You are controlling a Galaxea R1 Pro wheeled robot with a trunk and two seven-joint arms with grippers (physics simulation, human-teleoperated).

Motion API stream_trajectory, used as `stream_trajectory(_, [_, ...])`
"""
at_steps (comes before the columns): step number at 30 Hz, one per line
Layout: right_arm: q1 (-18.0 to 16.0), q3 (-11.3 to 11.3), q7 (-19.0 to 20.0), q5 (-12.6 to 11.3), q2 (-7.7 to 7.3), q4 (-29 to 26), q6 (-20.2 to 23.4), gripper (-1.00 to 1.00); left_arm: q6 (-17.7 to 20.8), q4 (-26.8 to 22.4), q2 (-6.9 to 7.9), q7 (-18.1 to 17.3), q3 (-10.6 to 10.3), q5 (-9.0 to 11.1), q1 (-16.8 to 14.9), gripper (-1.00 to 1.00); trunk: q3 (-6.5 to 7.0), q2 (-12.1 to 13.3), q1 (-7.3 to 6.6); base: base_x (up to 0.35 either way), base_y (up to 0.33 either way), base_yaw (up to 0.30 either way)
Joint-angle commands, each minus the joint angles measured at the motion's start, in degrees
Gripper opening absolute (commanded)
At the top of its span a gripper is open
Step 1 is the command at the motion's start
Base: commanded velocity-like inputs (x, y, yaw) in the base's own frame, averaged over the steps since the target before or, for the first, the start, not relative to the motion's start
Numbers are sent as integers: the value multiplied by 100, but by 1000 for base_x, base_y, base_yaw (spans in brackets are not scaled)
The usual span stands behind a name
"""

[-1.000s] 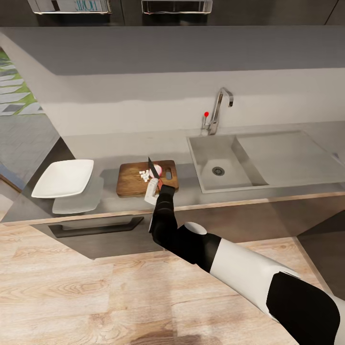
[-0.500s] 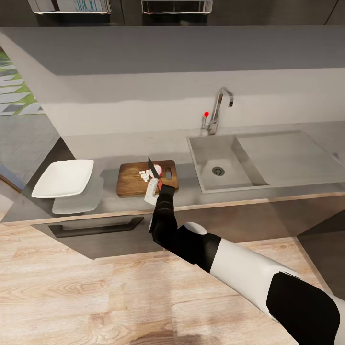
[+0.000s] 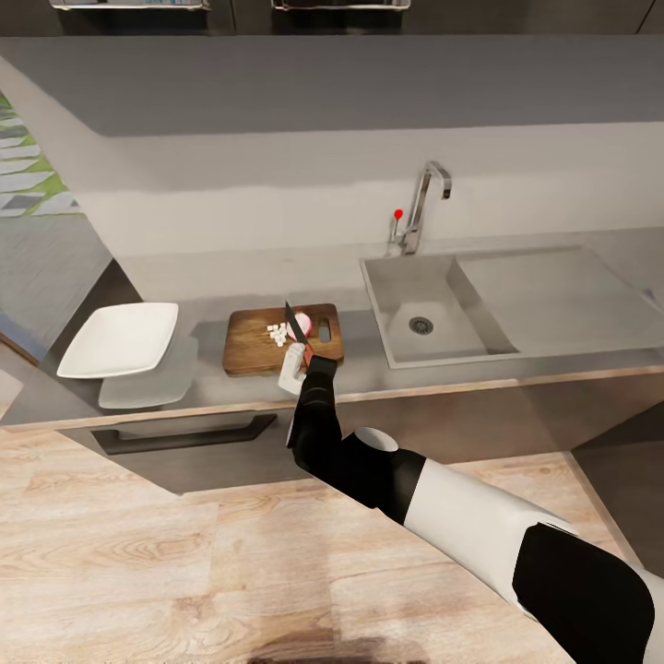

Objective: In the kitchen, take the Vidalia onion out of the sink, dice it on the chopping board with the paring knife, put the diced onion into the bowl on the countertop, then place both the paring knife and the chopping board into the sink.

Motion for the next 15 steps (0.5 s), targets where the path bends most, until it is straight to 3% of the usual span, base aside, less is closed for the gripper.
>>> stream_trajectory(1, [-10, 22, -60, -47, 0, 1, 26, -100, -4, -10, -6, -34, 34, -9, 3, 100, -10, -10, 3, 0, 0, 0])
stream_trajectory(15, [-10, 22, -60, -47, 0, 1, 26, -100, -4, -10, -6, -34, 34, -9, 3, 100, -12, -10, 3, 0, 0, 0])
